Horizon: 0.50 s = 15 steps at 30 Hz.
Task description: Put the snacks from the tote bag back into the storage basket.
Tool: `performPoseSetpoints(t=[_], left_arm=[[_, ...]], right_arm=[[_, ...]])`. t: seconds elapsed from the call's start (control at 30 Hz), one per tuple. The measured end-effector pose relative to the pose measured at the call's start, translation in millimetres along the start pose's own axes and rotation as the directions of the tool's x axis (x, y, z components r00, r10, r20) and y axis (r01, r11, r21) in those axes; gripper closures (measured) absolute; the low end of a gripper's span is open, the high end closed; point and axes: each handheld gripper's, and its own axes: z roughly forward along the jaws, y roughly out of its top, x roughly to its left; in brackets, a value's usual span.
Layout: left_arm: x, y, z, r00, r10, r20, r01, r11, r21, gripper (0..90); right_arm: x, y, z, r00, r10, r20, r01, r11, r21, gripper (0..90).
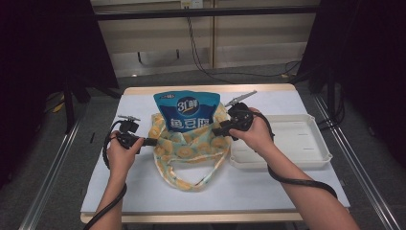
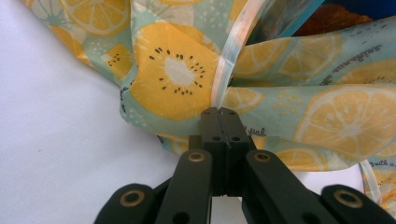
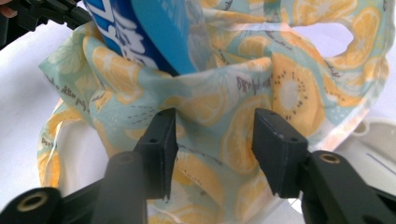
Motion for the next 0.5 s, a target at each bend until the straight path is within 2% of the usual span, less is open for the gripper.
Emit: performPoseSetpoints(t=[0.07, 0.23, 0.3, 0.37, 0.5], left_arm=[[-0.5, 0.2, 0.1, 1.0000, -0.001, 0.002, 0.001, 1.0000, -0.001, 90.0], [-0.7, 0.0, 0.6, 1.0000, -0.001, -0.004, 0.001, 1.0000, -0.008, 90.0], [0.0, 0.1, -0.1, 1.0000, 0.001, 0.003, -0.001, 1.0000, -0.004, 90.0], [0.3, -0.1, -0.9, 1.0000, 0.002, 0.003, -0.002, 1.0000, -0.001, 90.0], [0.9, -0.4, -1.6, 1.0000, -0.004, 0.005, 0.004, 1.0000, -0.001, 90.0]], right_arm=[[-0.1, 1.5, 2.2, 1.0000, 0.001, -0.006, -0.001, 1.000, -0.012, 56.2], [2.5, 2.7, 5.3, 0.9996, 0.019, -0.020, -0.019, 1.000, 0.000, 79.6], [4.0, 2.9, 6.5, 0.9999, 0.005, -0.013, -0.005, 1.000, 0.006, 87.3], [3.7, 3.4, 5.9, 0.9999, -0.009, -0.007, 0.009, 1.000, 0.018, 90.0], [1.6, 1.2, 2.9, 0.9998, 0.014, -0.014, -0.013, 1.000, 0.016, 90.0]])
